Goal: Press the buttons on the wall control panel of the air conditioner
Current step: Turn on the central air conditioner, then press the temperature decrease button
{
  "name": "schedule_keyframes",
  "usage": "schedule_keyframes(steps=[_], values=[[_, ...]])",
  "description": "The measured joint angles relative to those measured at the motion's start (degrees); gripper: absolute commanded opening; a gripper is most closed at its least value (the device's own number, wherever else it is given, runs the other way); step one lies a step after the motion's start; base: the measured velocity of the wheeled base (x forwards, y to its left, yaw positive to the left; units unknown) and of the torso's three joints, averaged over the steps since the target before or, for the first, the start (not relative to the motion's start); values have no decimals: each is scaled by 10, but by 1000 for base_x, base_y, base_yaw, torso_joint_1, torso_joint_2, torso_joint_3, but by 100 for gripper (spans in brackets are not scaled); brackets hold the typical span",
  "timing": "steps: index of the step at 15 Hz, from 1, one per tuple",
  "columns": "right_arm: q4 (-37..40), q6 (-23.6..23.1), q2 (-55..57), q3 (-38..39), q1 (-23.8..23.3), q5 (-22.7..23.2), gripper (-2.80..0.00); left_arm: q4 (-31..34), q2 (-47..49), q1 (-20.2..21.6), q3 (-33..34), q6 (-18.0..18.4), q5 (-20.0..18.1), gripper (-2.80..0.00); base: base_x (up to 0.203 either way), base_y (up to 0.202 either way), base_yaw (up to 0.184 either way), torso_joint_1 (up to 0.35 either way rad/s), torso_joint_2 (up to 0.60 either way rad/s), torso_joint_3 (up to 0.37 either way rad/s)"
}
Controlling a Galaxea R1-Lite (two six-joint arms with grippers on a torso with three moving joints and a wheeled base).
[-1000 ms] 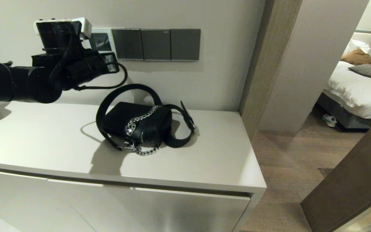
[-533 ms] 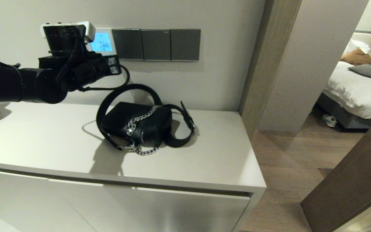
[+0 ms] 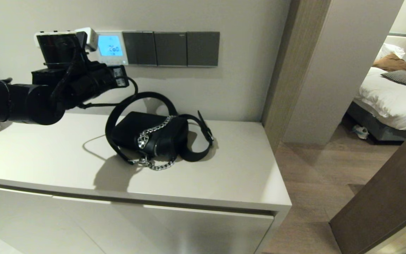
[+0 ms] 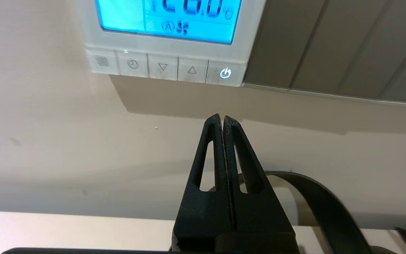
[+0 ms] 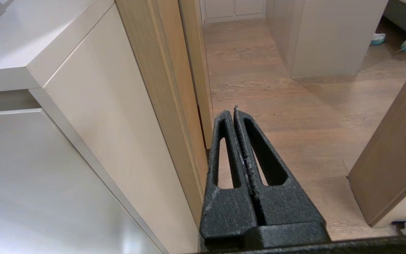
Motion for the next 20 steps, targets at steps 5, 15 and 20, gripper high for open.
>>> schedule_keyframes(steps=[5, 15, 20], values=[[0, 0, 0, 0, 0, 0, -280, 1, -12, 2, 2, 0, 0, -280, 0, 0, 0, 0, 0, 0], [0, 0, 0, 0, 0, 0, -280, 8, -4, 45, -28, -1, -2, -280, 0, 0, 0, 0, 0, 0], [0, 0, 0, 0, 0, 0, -280, 8, -3, 50, -26, -1, -2, -280, 0, 0, 0, 0, 0, 0]])
